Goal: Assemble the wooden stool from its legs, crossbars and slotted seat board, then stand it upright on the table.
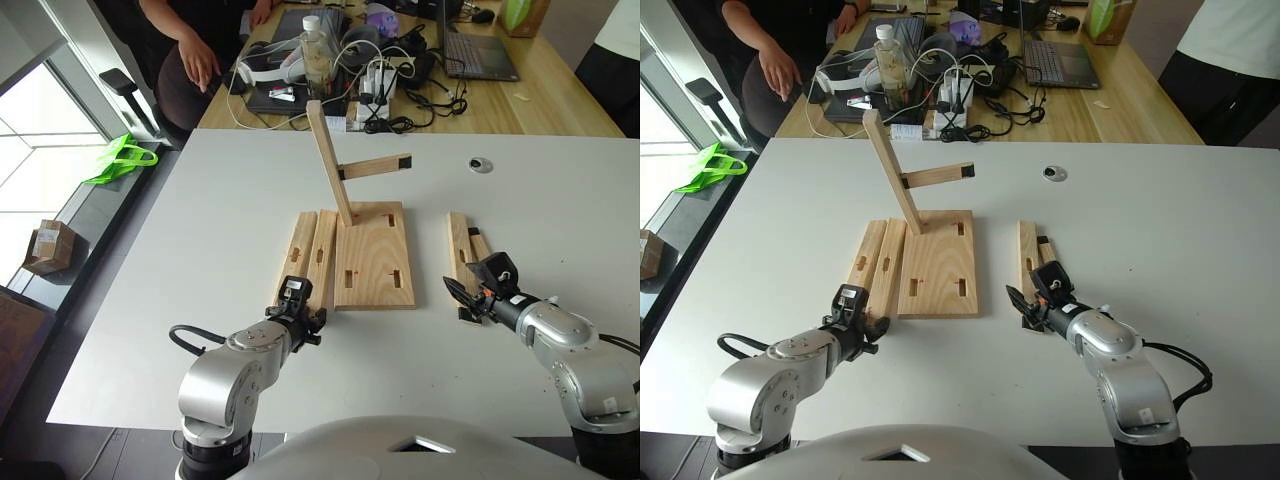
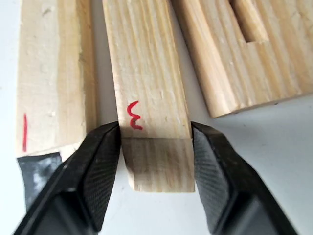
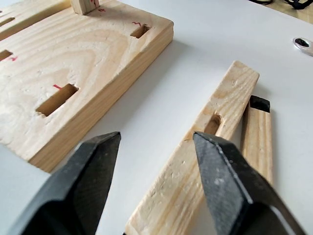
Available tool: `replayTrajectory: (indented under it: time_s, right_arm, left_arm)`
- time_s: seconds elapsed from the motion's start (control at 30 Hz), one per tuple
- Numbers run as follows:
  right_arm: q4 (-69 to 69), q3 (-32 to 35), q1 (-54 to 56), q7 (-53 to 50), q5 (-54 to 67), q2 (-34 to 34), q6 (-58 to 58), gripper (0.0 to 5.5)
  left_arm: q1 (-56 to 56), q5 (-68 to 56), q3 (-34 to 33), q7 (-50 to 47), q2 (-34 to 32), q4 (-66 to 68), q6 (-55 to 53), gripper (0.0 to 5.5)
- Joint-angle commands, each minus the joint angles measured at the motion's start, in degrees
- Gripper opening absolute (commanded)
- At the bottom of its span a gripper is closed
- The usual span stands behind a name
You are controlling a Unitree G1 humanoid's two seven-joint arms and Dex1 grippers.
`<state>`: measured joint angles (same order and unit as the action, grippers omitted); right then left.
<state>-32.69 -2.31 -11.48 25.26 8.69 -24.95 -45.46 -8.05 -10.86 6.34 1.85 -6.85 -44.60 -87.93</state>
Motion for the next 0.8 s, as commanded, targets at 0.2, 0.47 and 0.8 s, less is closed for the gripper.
replayTrajectory:
  time_s: [0.2, 0.47, 0.8]
  right_arm:
    - [0.77, 0.49, 3.39, -2.82, 0.73, 2.00, 0.03, 2.78]
    - [3.73, 3.76, 9.08, -3.01, 3.17, 3.06, 0.27, 2.78]
    - [1.92, 4.15, 6.02, -4.25, 3.42, 2.84, 0.46, 2.78]
  left_arm:
    - [4.29, 3.01, -1.93, -2.26, 0.05, 0.47, 5.91, 2.05]
    - [8.59, 4.89, -3.12, -3.61, 0.63, 0.15, 10.44, 2.04]
    - [-3.54, -2.42, -2.51, 6.70, -8.65, -5.30, -3.46, 3.03]
